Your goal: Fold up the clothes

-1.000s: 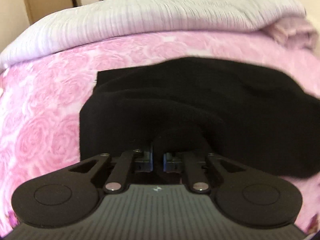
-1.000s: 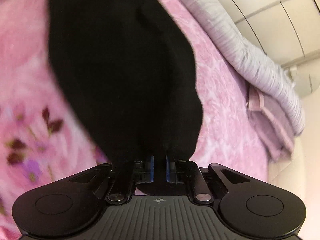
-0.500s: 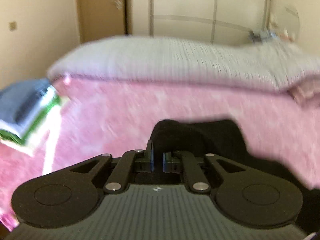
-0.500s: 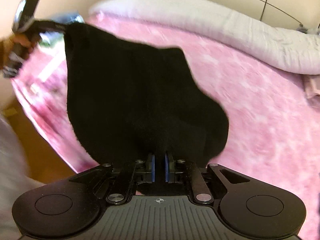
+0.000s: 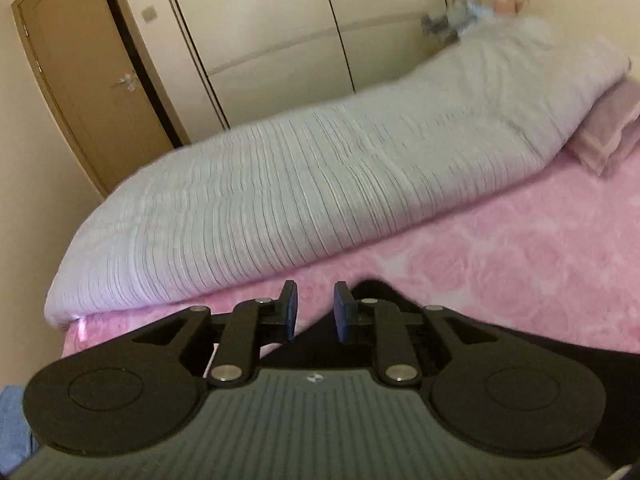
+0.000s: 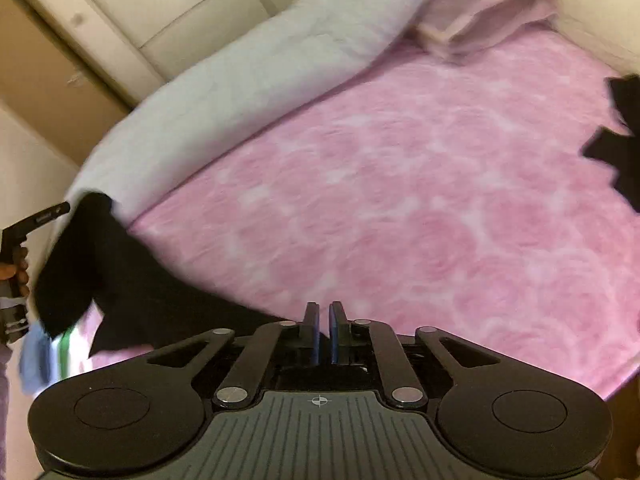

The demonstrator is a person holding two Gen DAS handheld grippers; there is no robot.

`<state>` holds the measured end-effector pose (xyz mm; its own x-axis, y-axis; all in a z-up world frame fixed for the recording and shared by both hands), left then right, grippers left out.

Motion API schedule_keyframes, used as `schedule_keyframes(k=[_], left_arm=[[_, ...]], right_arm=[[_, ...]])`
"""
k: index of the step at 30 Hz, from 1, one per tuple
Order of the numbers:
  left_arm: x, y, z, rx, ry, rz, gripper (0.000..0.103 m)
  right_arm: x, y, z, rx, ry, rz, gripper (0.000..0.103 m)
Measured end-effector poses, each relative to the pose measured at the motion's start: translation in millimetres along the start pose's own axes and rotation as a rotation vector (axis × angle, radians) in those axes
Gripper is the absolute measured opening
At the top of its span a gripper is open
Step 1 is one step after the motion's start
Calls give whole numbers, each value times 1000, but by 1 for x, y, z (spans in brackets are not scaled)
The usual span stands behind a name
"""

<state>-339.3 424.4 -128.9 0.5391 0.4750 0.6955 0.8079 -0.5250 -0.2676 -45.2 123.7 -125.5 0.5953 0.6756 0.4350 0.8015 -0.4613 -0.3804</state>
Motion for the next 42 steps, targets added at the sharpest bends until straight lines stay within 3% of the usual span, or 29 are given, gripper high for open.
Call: schedule_keyframes(k=[3, 7, 10, 14, 16, 19, 23, 31, 37, 42], left_arm=[[-31, 5, -6, -56, -38, -66, 28], [-97, 3, -18, -35, -198, -165, 27], [-157, 3, -43, -67, -317, -243, 26], [-214, 8, -77, -85, -429, -251, 26], [-233, 14, -97, -92, -445, -259, 26], [-232, 16, -117, -102, -438, -296, 26], [-217, 12, -151, -56, -385, -340, 26], [-177, 29, -195, 131, -301, -423, 31], [-159, 93, -213, 219, -296, -501, 31], [-141, 160, -232, 250, -291, -550, 31]], right_arm=[[-4, -3, -14, -58, 34, -85, 45], [-34, 0, -21, -93, -40, -88, 47], [-57, -6, -8, -138, -115, -144, 47], [-96, -17, 16, -150, -223, -236, 47], [-110, -28, 24, -137, -278, -255, 47], [-122, -41, 33, -131, -314, -287, 47], [-116, -62, 33, -90, -294, -350, 47], [-89, -77, 17, 28, -207, -547, 47], [-56, -19, 1, 47, -213, -619, 47], [-23, 44, -19, 32, -204, -641, 47]])
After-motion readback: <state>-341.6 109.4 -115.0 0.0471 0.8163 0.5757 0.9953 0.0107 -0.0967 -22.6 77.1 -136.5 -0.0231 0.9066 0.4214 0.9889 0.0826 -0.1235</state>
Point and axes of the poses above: each gripper's, at about its wrist camera, not at the fingertips, and z roughly the way its jaws point, y to its right, x to its top, the point moved 3 cm from there along z, roughly the way its jaws point, and after that the axes turned 2 degrees about z, right-handed, at the moved point
